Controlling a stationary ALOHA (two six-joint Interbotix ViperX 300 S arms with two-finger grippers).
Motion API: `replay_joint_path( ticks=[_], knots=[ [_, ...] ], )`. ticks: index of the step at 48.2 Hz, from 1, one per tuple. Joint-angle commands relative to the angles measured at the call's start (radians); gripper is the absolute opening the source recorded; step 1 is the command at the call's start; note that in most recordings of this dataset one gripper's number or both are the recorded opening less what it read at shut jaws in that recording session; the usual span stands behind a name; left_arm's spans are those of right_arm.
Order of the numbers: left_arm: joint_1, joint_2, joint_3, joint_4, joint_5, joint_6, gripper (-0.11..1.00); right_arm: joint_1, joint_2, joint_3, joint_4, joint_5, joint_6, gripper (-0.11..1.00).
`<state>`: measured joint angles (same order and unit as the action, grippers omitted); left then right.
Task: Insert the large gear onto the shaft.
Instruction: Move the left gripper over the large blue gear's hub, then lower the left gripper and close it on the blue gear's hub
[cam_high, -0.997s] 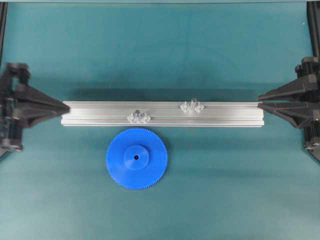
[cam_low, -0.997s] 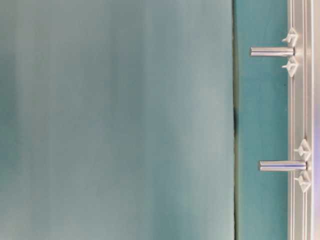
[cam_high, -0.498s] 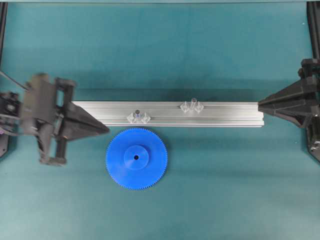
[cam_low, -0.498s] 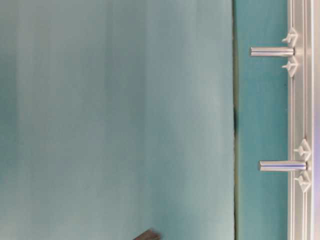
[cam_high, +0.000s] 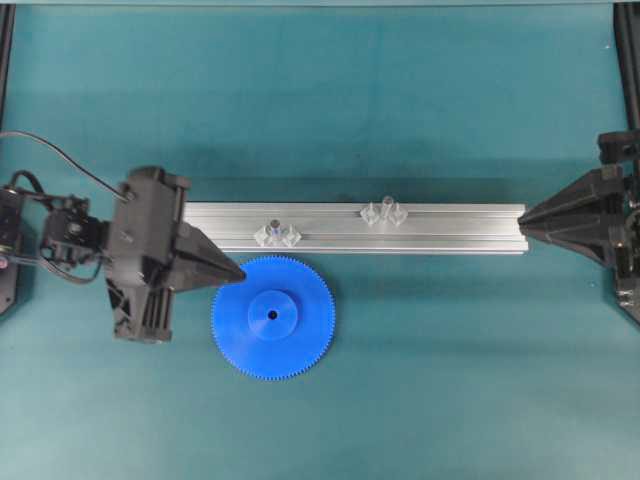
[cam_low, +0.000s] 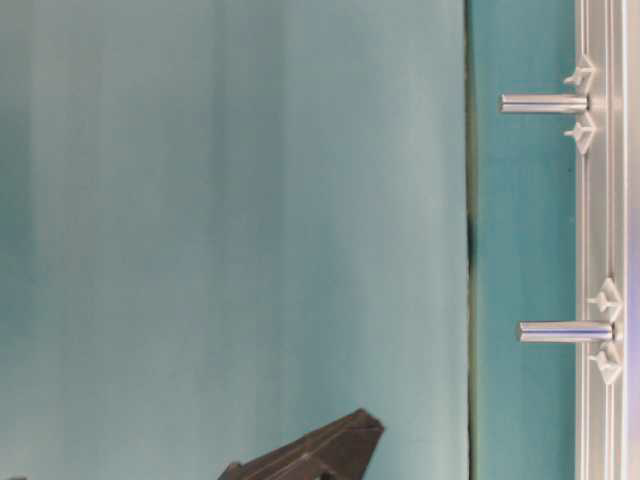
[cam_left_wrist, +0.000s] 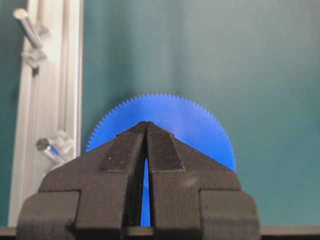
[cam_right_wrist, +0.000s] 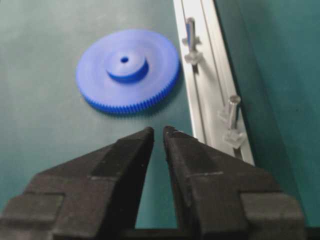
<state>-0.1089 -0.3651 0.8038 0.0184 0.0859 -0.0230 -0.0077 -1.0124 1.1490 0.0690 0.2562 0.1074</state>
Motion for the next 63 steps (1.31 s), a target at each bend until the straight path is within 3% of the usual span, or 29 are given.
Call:
replay_joint_path(
  ticks=[1, 7, 15, 19, 26, 32, 43, 54, 63],
  knots=[
    [-0.009, 0.0, -0.031, 0.003, 0.014, -0.002, 0.05, -0.002, 0.006, -0.02, -0.002, 0.0, 0.009, 0.35],
    [-0.009, 0.008, -0.044, 0.003, 0.066, -0.002, 0.27, -0.011, 0.003, -0.017, -0.011, 0.005, 0.009, 0.5],
    [-0.015, 0.06, -0.092, 0.003, 0.137, 0.003, 0.73, -0.046, 0.005, -0.017, -0.017, 0.005, 0.009, 0.77],
    [-0.026, 0.092, -0.115, 0.008, 0.14, 0.051, 0.9, -0.061, 0.005, -0.018, -0.017, 0.005, 0.008, 0.84],
    [-0.026, 0.143, -0.123, 0.008, 0.156, 0.144, 0.86, -0.064, 0.0, -0.018, -0.017, 0.023, 0.008, 0.86],
    [-0.026, 0.196, -0.172, 0.005, 0.206, 0.138, 0.9, -0.064, -0.008, -0.02, -0.017, 0.058, 0.008, 0.86],
    [-0.028, 0.344, -0.341, 0.005, 0.44, 0.14, 0.93, -0.064, -0.032, -0.021, -0.017, 0.118, 0.008, 0.86],
    [-0.026, 0.459, -0.445, 0.005, 0.58, 0.086, 0.93, -0.064, -0.061, -0.015, -0.017, 0.137, 0.008, 0.86],
    [-0.028, 0.486, -0.434, 0.005, 0.546, 0.014, 0.93, -0.063, -0.077, -0.015, -0.017, 0.137, 0.006, 0.86]
  ],
)
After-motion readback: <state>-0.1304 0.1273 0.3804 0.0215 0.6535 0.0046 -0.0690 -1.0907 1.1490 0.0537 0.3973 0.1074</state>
